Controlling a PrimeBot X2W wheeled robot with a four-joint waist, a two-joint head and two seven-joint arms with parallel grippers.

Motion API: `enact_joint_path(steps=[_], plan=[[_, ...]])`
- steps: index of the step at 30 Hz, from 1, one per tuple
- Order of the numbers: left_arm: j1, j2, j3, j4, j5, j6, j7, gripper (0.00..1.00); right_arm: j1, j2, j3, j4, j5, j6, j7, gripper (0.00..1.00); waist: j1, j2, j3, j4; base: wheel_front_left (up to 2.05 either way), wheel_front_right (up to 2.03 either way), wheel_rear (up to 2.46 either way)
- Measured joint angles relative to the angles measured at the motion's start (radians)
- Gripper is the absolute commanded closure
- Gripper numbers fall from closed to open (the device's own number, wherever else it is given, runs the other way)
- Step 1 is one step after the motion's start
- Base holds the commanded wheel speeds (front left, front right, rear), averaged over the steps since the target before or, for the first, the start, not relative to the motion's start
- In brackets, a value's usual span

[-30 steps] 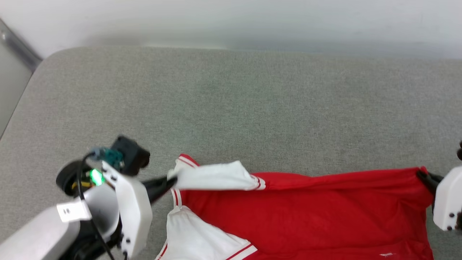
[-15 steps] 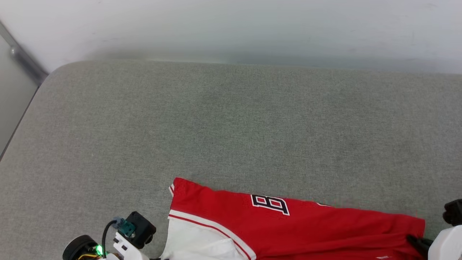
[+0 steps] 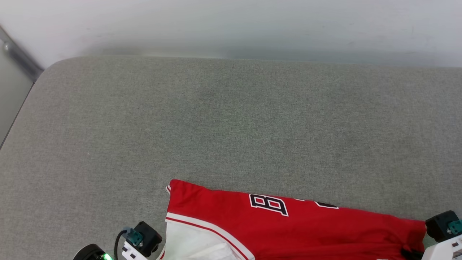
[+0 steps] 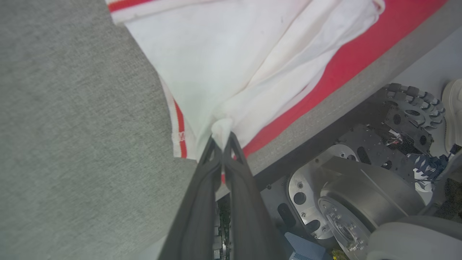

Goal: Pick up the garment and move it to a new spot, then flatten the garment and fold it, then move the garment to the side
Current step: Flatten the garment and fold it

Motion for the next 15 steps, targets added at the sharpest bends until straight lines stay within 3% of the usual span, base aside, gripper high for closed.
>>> enact_joint_path(steps=[3, 4, 5, 6, 12, 15], plan=[[0.0, -0.015, -0.007, 0.02, 0.003, -0.005, -0.011, 1.0, -0.015, -0.019, 0.034, 0.016, -0.003, 0.0, -0.022, 1.0, 0.0, 0.0, 0.001, -0.001, 0.0, 0.0, 0.0], [0.0, -0.019, -0.008, 0.028, 0.007, -0.007, -0.019, 0.74, -0.017, -0.021, 0.041, 0.023, -0.002, 0.0, -0.026, 0.73, 0.0, 0.0, 0.001, -0.001, 0.0, 0.0, 0.0], [-0.001, -0.023, -0.008, 0.035, 0.009, -0.007, -0.023, 0.27, -0.02, -0.022, 0.045, 0.029, 0.002, 0.0, -0.033, 0.11, 0.0, 0.0, -0.001, -0.001, 0.0, 0.0, 0.0], [-0.002, -0.025, -0.009, 0.043, 0.017, -0.004, -0.029, 0.0, -0.022, -0.021, 0.047, 0.035, 0.005, 0.0, -0.044, 0.0, 0.0, 0.0, -0.002, -0.001, 0.0, 0.0, 0.0], [-0.002, -0.053, 0.003, 0.066, 0.025, 0.005, -0.095, 0.0, -0.032, -0.026, 0.051, 0.028, 0.035, 0.0, -0.058, 0.0, 0.0, 0.0, -0.021, -0.004, 0.0, 0.0, 0.0], [-0.002, -0.079, 0.048, 0.06, 0.011, 0.031, -0.166, 0.0, -0.041, -0.011, 0.011, -0.002, 0.069, 0.0, -0.077, 0.0, 0.0, 0.0, -0.04, -0.007, 0.0, 0.0, 0.0]])
